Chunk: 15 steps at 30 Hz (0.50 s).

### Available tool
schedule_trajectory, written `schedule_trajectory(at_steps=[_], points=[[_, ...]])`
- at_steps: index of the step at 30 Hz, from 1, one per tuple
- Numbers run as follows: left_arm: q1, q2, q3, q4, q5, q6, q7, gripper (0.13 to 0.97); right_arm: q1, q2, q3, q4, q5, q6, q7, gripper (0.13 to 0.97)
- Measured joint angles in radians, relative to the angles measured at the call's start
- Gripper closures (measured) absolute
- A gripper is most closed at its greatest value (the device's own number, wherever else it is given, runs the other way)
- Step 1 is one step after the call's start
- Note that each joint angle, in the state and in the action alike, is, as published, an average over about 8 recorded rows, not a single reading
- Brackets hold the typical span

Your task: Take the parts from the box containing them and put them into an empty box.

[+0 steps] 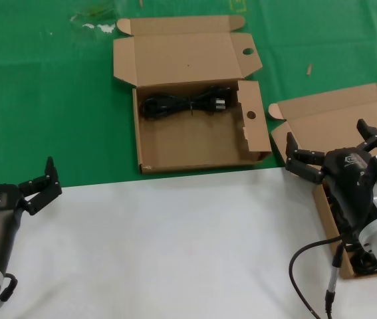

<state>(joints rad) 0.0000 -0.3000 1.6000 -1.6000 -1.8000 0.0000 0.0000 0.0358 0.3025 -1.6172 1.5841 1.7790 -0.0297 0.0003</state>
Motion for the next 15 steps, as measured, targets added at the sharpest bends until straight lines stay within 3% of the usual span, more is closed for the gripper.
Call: schedule_trajectory(at_steps=[15], points=[[0.000,0.000,0.000,0.000,0.000,0.000,0.000,0.132,0.000,0.000,0.000,0.000,0.000,0.000,0.000,0.129]])
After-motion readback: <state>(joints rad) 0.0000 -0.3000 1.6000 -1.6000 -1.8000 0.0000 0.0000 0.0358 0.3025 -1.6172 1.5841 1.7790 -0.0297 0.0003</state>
